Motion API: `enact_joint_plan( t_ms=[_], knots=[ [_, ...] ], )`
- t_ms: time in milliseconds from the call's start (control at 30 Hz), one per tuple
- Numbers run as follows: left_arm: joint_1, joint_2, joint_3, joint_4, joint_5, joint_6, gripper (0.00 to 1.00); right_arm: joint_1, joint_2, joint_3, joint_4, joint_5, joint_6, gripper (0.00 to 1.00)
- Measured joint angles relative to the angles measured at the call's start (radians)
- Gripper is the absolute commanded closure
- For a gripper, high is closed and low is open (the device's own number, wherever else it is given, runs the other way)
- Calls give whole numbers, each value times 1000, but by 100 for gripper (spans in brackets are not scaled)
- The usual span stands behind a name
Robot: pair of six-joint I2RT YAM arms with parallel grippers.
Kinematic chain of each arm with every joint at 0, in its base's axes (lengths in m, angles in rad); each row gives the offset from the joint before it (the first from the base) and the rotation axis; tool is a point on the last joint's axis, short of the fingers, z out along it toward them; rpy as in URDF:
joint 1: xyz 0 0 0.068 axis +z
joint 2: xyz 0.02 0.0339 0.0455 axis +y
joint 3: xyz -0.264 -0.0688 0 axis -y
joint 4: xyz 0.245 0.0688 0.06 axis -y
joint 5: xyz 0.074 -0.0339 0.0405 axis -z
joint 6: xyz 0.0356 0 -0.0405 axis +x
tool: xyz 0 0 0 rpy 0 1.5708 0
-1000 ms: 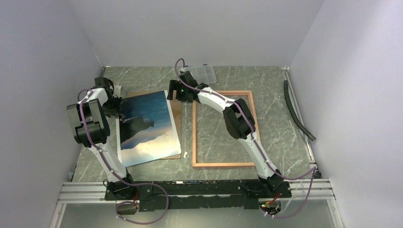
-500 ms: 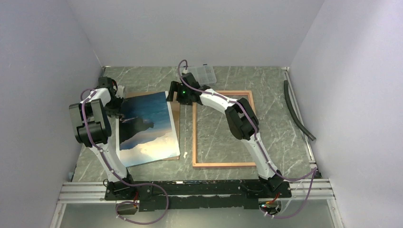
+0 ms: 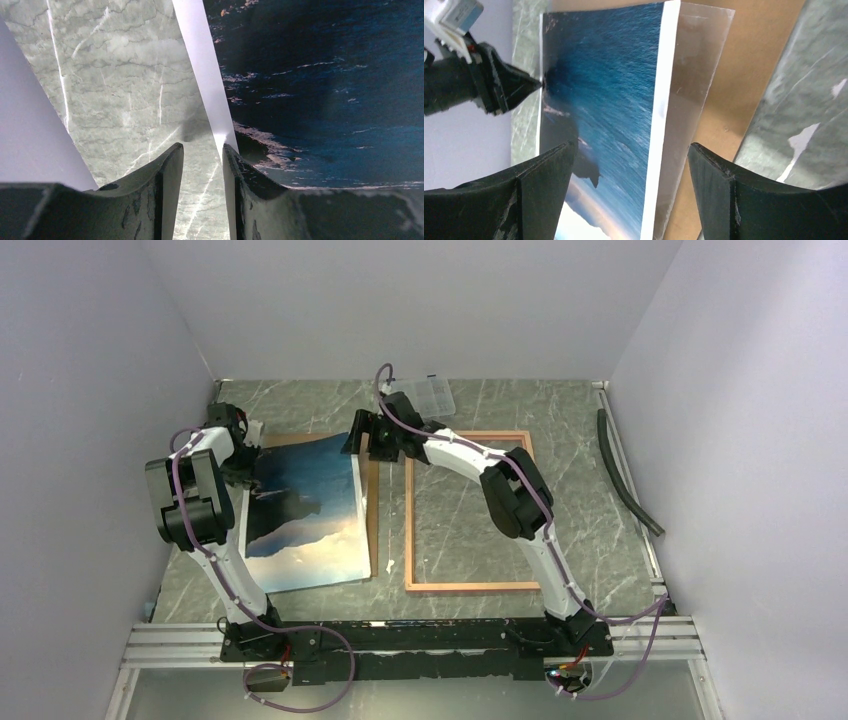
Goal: Put the photo into the frame
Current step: Pick up the photo frame item from the photo frame.
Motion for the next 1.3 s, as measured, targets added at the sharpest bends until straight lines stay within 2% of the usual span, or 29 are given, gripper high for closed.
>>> enact_joint_plan(
  t_ms=[267, 667, 1033, 1300],
  knots=[
    [0, -1, -1, 0, 1, 1, 59, -13, -27, -126, 163, -142, 63, 26],
    [0, -10, -15, 16, 3, 1, 59, -11, -27, -201, 440, -321, 249, 29],
    [3, -14, -10, 10, 19, 0, 54, -25, -27, -275, 489, -343, 283, 68],
    [34, -13, 3, -13, 48, 0, 54, -36, -47, -289, 499, -343, 302, 81]
  ],
)
